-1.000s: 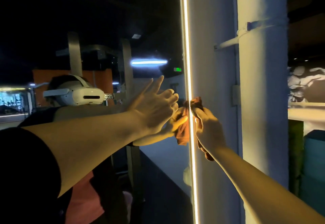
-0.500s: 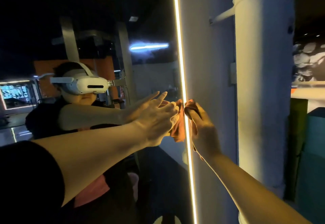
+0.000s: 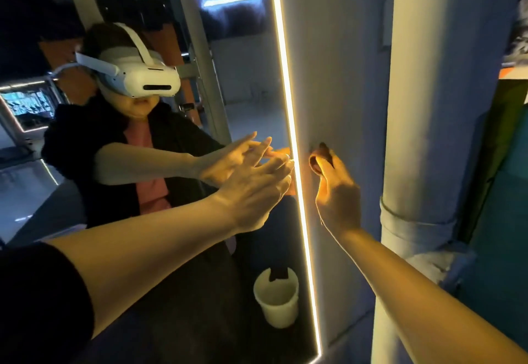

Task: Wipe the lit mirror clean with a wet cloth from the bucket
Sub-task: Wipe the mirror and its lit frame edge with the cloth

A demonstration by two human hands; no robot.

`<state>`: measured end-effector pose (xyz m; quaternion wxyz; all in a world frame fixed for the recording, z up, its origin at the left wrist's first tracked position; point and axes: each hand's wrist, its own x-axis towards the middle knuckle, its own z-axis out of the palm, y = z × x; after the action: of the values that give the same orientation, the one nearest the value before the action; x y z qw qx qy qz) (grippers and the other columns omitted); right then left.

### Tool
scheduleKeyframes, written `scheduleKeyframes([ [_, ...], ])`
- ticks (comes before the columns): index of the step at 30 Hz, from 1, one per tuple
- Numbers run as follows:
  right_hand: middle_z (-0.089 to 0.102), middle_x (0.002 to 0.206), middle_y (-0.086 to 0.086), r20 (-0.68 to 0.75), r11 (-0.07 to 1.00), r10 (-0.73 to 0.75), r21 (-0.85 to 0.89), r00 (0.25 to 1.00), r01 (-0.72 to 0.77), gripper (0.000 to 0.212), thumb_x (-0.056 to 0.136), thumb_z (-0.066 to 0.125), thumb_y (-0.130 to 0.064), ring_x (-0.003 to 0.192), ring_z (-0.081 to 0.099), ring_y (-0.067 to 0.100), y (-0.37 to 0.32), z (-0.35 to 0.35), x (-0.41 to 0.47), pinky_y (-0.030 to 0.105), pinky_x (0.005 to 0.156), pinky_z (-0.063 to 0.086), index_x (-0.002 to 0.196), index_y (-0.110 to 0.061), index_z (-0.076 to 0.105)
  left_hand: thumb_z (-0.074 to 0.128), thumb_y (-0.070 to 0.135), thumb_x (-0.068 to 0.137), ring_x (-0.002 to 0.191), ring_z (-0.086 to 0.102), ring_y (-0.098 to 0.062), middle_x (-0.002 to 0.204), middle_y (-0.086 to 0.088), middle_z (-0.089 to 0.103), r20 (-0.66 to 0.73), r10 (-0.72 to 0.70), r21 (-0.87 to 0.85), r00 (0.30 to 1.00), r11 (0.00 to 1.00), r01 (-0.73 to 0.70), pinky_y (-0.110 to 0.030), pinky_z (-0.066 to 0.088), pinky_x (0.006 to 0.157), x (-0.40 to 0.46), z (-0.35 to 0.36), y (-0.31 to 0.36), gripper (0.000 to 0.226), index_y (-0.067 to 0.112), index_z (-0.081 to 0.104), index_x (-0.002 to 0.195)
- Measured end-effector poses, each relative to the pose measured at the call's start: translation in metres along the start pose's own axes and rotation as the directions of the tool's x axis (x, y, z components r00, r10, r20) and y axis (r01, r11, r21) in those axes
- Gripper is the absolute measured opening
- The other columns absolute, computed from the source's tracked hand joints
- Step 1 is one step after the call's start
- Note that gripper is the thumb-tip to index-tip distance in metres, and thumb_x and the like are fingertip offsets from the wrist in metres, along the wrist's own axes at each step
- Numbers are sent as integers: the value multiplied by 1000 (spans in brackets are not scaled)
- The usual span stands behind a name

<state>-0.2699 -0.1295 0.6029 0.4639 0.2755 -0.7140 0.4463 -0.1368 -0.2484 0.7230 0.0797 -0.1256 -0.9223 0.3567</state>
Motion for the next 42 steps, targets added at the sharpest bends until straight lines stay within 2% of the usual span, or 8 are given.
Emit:
scheduleKeyframes([
  [4, 62, 130, 21, 134, 991, -132, 42, 982, 128, 44, 102, 42, -27, 112, 65, 40, -4, 4, 1, 44, 95, 48, 126, 2, 63, 50, 35, 98, 150, 1, -28, 162, -9, 10, 90, -26, 87, 996, 996, 18, -51, -20, 113, 5, 9, 17, 59, 15, 30, 150],
  [12, 68, 119, 19, 165, 965, 197, 139, 966, -220, 36, 97, 51, -16, 103, 68, 37, 15, 5, -41, 32, 90, 48, 125, 3, 62, 70, 29, 88, 143, 34, -27, 157, -10, 33, -61, -133, -325, 989, 940, 107, -36, 33, 113, -2, 52, 66, 74, 8, 35, 150],
  [18, 68, 118, 18, 223, 916, 358, 105, 907, -387, 31, 98, 52, -12, 106, 67, 35, 26, 3, -76, 28, 88, 45, 123, 2, 65, 62, 21, 95, 150, 12, -14, 164, 4, 10, 244, -347, -831, 906, 407, 380, -32, 21, 118, -2, 83, 116, 79, 21, 13, 157],
  [24, 68, 121, 18, 292, 957, 194, 154, 937, -246, 28, 95, 59, -10, 107, 67, 33, 25, 14, -107, 28, 97, 46, 118, 2, 68, 59, 5, 94, 147, 21, -10, 161, 6, 21, 376, -474, -915, 796, -56, 399, -30, 26, 118, -1, 111, 156, 78, 24, 15, 156],
  [31, 64, 120, 22, 285, 970, 144, 150, 948, -193, 26, 93, 64, -6, 104, 65, 35, 29, 18, -142, 35, 91, 56, 117, 1, 67, 56, 0, 94, 146, 24, -9, 159, 4, 26, 455, -454, -889, 766, -173, 425, -41, 28, 119, 6, 131, 179, 75, 24, 18, 155],
  [36, 62, 112, 18, 517, 900, 416, -115, 748, -420, 23, 92, 60, 1, 98, 63, 36, 58, 10, -187, 30, 72, 52, 114, 1, 67, 53, -1, 95, 146, 24, -11, 160, 4, 26, 512, -420, -859, 749, -246, 449, -44, 29, 119, 8, 145, 190, 76, 27, 14, 155],
  [40, 63, 112, 19, 417, 950, 260, 54, 871, -309, 23, 93, 57, -7, 99, 59, 22, 52, 16, -182, 22, 81, 51, 113, 2, 66, 51, 0, 96, 146, 24, -10, 160, 3, 24, 536, -386, -843, 751, -283, 457, -42, 28, 119, 10, 154, 201, 76, 26, 12, 156],
  [42, 63, 113, 18, 509, 953, 234, 47, 829, -298, 22, 94, 57, -4, 99, 62, 25, 57, 21, -192, 24, 80, 52, 113, 0, 67, 51, -1, 96, 147, 23, -11, 161, 3, 24, 537, -383, -842, 752, -288, 455, -43, 27, 120, 13, 158, 205, 76, 26, 12, 156],
])
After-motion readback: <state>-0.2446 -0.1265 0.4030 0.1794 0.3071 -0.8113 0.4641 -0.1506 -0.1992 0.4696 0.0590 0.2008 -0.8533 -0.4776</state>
